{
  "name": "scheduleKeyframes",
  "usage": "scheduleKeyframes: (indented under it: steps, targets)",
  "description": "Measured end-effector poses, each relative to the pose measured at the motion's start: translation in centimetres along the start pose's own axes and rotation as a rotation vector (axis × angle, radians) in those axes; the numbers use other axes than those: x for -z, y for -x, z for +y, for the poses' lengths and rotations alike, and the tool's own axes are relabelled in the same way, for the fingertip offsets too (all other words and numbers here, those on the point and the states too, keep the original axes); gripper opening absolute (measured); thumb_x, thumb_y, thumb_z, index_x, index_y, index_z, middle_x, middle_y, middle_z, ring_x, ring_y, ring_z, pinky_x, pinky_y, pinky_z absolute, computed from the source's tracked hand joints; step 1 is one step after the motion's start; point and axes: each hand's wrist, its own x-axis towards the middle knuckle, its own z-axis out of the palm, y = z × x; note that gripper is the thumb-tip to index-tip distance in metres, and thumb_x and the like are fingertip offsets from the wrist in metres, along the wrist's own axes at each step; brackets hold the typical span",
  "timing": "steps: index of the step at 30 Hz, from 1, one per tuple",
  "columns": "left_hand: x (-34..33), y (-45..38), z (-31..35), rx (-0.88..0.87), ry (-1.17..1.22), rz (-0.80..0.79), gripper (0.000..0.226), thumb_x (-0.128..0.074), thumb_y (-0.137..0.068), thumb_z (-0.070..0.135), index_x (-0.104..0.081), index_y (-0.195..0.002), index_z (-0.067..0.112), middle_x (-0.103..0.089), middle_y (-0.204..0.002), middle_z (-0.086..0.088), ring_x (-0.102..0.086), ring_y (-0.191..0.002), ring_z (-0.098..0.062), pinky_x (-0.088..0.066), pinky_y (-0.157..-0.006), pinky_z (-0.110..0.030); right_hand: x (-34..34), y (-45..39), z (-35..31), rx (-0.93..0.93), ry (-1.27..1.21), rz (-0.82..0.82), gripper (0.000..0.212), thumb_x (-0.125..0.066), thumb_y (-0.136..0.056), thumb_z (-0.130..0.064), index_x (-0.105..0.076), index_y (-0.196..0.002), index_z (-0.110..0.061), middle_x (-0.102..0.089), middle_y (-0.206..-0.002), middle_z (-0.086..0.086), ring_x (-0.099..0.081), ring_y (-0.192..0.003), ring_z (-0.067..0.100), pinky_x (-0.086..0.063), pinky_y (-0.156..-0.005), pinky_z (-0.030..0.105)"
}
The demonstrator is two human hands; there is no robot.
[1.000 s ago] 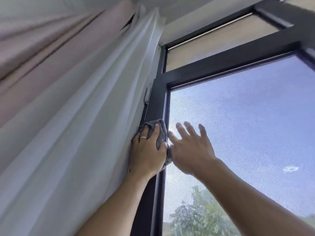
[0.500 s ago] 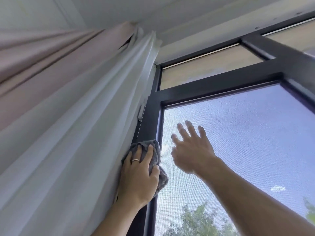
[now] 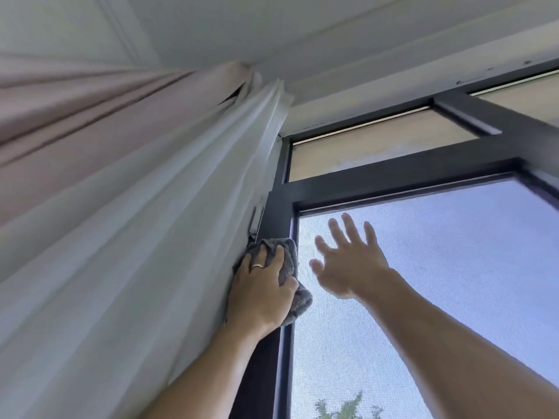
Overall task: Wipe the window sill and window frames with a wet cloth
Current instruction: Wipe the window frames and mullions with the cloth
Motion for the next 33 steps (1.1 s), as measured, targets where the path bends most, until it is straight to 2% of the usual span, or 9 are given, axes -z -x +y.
scheduleKeyframes:
  steps: [3,9,14,20,26,33]
  targets:
    - [0.0,-3.4,0.7,0.002,-0.008,-0.005,0.064,-0.038,-0.099,0.040,-0.012,-0.156,0.032,-0.005,-0.165,0.001,-0.002,-0.150,-0.022,-0.003,-0.122,-0.038,0.1,-1.4,0.2,0.003,-0.005,0.020,0.060,-0.011,-0.103,-0.050,0.001,-0.157,-0.027,0.023,-0.161,0.009,0.030,-0.145,0.031,0.017,-0.116,0.057]
    - [-0.9,-2.0,0.3,-0.009,-0.042,0.052,0.063,-0.037,-0.098,0.040,-0.013,-0.156,0.032,-0.007,-0.164,0.003,-0.004,-0.151,-0.018,-0.005,-0.122,-0.038,-0.3,-2.8,0.7,0.024,-0.037,0.012,0.058,-0.011,-0.103,-0.051,0.003,-0.157,-0.034,0.020,-0.162,0.006,0.027,-0.146,0.028,0.015,-0.117,0.056]
    - [-0.6,-8.1,1.1,-0.012,-0.113,0.020,0.062,-0.031,-0.100,0.040,-0.007,-0.156,0.028,-0.004,-0.165,0.000,-0.001,-0.151,-0.020,0.004,-0.121,-0.044,-0.4,-3.3,1.5,0.037,-0.055,0.002,0.057,-0.007,-0.102,-0.056,0.007,-0.154,-0.042,0.019,-0.163,0.001,0.023,-0.148,0.025,0.012,-0.118,0.057]
    - [-1.0,-6.5,0.9,0.003,-0.089,0.005,0.062,-0.033,-0.100,0.037,-0.007,-0.157,0.028,-0.003,-0.165,0.002,0.000,-0.151,-0.017,0.002,-0.122,-0.040,-0.5,-2.9,1.9,0.038,-0.069,0.018,0.067,-0.010,-0.101,-0.058,0.018,-0.154,-0.029,0.015,-0.164,0.000,0.013,-0.151,0.023,0.006,-0.120,0.055]
    - [-1.0,-13.7,2.6,0.046,-0.218,0.022,0.064,-0.030,-0.098,0.042,-0.011,-0.157,0.023,-0.011,-0.164,-0.005,-0.005,-0.150,-0.024,0.003,-0.121,-0.046,-0.8,-3.0,1.8,0.042,-0.042,0.035,0.065,-0.008,-0.101,-0.058,0.009,-0.156,-0.030,0.015,-0.164,-0.001,0.012,-0.151,0.021,0.005,-0.119,0.055]
    - [-1.5,-13.6,1.3,0.001,-0.182,0.000,0.065,-0.032,-0.096,0.040,-0.012,-0.156,0.025,-0.011,-0.164,-0.004,-0.005,-0.150,-0.021,0.004,-0.121,-0.044,-0.8,-2.7,1.8,0.048,-0.059,0.034,0.064,-0.009,-0.101,-0.058,0.008,-0.157,-0.030,0.015,-0.164,-0.002,0.013,-0.151,0.020,0.006,-0.119,0.054]
